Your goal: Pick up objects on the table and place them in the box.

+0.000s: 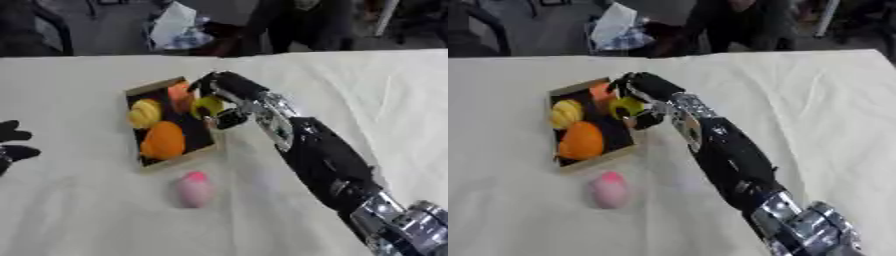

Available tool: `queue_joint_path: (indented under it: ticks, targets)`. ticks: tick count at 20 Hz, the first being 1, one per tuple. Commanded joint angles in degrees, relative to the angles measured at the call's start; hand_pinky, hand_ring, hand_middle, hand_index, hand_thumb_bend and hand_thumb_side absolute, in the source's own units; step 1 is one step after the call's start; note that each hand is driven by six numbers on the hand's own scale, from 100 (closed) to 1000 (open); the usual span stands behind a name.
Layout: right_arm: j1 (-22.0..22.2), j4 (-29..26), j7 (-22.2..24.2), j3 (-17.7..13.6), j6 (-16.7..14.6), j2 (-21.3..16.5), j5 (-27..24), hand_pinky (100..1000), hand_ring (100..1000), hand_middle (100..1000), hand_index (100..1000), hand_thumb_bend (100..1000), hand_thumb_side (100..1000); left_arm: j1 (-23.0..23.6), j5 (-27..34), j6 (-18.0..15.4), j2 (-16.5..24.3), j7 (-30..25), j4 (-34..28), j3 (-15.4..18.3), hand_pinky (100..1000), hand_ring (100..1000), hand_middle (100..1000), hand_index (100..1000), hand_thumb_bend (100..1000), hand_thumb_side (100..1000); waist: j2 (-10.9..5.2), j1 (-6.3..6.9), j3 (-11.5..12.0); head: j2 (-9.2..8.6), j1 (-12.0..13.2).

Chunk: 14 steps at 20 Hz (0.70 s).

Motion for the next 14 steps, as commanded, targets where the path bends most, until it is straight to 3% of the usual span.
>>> queue_joint_path:
  ticks: [1,14]
  targets:
    - [-1.79,-2.21,-1.08,0.15,0.12,-0.11,-1.35,681,714,632,823,100,100,-0.54,0.19,-0.12,0.43,-0.34,-0.91,-0.12,728,584,638,800,100,843,-1.33,0.35,0.18,-0.61,-0.17]
    - [-1.81,-4.32,5.46,2.58,-5.80,0.37,-7.27,709,746,685,856,100,100,-0.67,0.25,-0.22,0.39,-0.55,-0.96,-0.07,732,585,639,801,100,841,-1.39,0.22,0.19,-0.73,0.06]
